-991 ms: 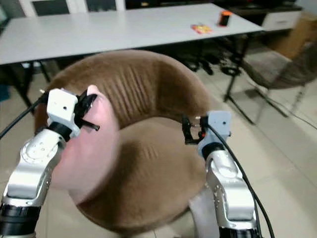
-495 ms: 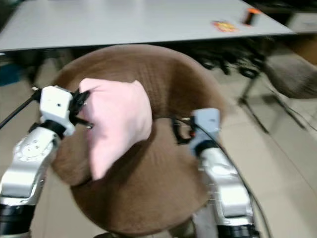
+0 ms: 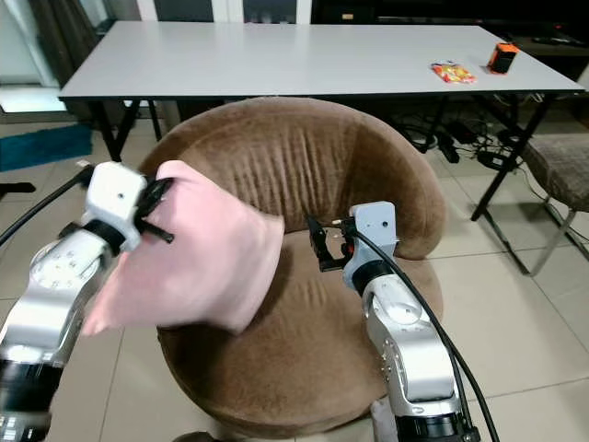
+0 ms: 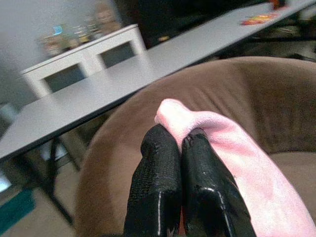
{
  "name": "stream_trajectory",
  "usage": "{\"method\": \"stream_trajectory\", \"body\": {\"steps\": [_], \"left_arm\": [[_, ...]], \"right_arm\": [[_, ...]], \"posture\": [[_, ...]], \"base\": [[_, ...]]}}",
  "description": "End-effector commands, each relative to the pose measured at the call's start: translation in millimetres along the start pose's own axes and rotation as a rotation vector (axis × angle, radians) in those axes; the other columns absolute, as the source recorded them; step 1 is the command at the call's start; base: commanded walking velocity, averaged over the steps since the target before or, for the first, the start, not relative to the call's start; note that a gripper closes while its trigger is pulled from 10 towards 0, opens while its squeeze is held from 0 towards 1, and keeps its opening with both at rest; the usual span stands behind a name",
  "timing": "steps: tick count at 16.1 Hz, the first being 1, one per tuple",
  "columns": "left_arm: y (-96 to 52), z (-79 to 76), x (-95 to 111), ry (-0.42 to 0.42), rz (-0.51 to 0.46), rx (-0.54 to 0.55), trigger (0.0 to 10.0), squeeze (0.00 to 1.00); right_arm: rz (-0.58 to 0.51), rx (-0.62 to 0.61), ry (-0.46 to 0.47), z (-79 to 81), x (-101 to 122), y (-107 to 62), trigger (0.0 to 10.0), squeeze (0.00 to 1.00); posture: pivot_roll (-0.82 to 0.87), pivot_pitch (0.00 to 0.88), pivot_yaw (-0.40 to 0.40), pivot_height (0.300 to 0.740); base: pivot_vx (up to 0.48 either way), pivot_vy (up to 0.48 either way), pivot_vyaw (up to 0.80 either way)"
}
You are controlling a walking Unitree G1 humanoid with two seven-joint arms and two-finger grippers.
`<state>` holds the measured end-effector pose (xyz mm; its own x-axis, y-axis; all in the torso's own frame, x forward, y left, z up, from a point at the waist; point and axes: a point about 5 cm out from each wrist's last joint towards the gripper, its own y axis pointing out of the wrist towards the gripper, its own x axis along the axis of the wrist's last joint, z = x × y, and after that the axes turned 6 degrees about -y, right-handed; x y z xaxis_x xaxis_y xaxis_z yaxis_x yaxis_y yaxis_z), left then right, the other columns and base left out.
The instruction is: Move the pillow to the sofa from floor
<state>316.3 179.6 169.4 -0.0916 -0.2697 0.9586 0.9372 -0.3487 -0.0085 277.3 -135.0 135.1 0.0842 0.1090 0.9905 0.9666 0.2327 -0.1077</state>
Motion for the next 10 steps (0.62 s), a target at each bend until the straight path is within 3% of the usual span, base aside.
{"method": "stream_trajectory", "body": {"steps": [1,3,5,7,9,10], "left_arm": [[7.5,-1.4,8.3,0.034,-0.036,-0.055,10.0,0.00],[20.2,-4.9,7.4,0.039,-0.029,-0.107,10.0,0.00],[39.0,-1.2,8.7,0.053,-0.030,-0.092,10.0,0.00],[51.9,10.5,9.0,0.045,-0.020,-0.040,10.0,0.00],[64.8,39.5,16.5,-0.017,-0.029,0.058,10.0,0.00],[67.1,41.3,17.8,-0.019,-0.025,0.057,10.0,0.00]], "right_arm": [[-0.005,-0.015,-0.004,-2.6,0.6,0.3,10.0,0.00],[-0.004,-0.012,-0.008,-3.0,0.6,0.5,10.0,0.00],[-0.007,0.013,-0.044,-4.9,1.8,-0.3,10.0,0.00],[-0.021,0.105,-0.087,-3.1,5.9,-3.9,10.0,0.00],[-0.036,0.326,-0.182,1.9,12.6,-16.4,10.0,0.00],[-0.035,0.361,-0.198,2.5,13.3,-17.9,10.0,0.00]], "posture": [[-0.02,0.000,0.002,0.740],[-0.03,0.000,0.006,0.740],[-0.04,0.000,0.007,0.740],[-0.06,0.000,0.010,0.740],[-0.10,0.000,0.016,0.740],[-0.11,0.000,0.013,0.740]], "base": [[0.000,0.000,0.00],[0.000,0.000,0.00],[0.000,0.000,0.00],[0.000,0.000,0.00],[0.000,0.000,0.00],[0.000,0.000,0.00]]}}
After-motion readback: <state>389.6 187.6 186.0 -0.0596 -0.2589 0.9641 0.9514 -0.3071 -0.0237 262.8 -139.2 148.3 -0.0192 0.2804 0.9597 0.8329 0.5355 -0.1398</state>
